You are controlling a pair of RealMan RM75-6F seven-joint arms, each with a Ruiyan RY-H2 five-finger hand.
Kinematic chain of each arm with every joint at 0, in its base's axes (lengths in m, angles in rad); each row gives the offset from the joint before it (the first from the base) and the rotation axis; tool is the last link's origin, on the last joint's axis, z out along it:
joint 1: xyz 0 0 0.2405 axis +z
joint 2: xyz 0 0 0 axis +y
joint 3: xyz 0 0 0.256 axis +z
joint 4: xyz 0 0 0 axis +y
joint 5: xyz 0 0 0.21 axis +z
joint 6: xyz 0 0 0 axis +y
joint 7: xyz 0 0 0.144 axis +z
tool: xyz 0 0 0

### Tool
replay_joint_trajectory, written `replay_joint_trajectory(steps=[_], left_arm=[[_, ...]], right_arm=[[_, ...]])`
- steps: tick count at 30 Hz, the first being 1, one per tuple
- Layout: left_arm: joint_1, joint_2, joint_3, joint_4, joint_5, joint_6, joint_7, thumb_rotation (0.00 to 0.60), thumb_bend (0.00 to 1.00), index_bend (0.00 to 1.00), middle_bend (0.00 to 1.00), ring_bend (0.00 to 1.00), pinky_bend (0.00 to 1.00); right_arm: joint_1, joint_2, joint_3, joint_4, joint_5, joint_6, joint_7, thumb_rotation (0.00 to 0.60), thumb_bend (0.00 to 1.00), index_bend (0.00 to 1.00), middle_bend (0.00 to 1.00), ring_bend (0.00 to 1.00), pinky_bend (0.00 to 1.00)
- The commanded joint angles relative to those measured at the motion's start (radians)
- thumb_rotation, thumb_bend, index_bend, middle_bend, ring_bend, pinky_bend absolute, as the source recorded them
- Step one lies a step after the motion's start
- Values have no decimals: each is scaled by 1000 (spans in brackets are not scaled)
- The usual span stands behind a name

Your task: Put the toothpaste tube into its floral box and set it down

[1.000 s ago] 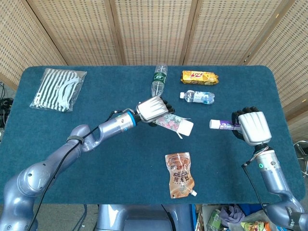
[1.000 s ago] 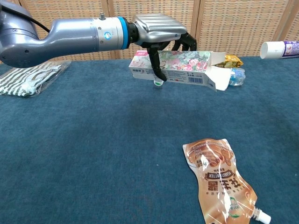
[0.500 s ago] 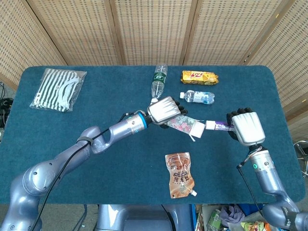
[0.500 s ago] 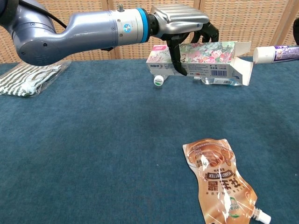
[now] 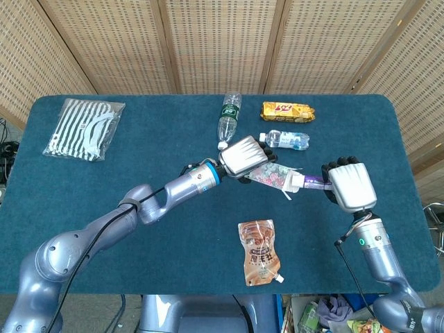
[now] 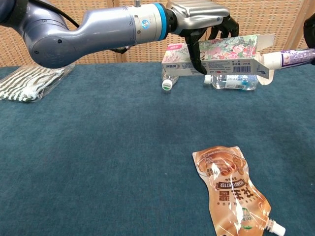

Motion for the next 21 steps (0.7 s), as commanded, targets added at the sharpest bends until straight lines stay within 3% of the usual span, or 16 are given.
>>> replay_joint_trajectory(steps=[1, 21], left_arm=[[0, 6, 3, -3, -8, -12, 11, 600, 91, 481, 461, 450, 588], [2, -4, 1, 9, -47, -17, 22, 600, 91, 481, 461, 450, 588]], right_arm=[[-2, 7, 2, 0, 3, 1, 11, 600, 504, 595, 606, 447, 405], [9, 34, 11, -40, -7, 5, 5, 600, 507, 596, 608, 450, 405]])
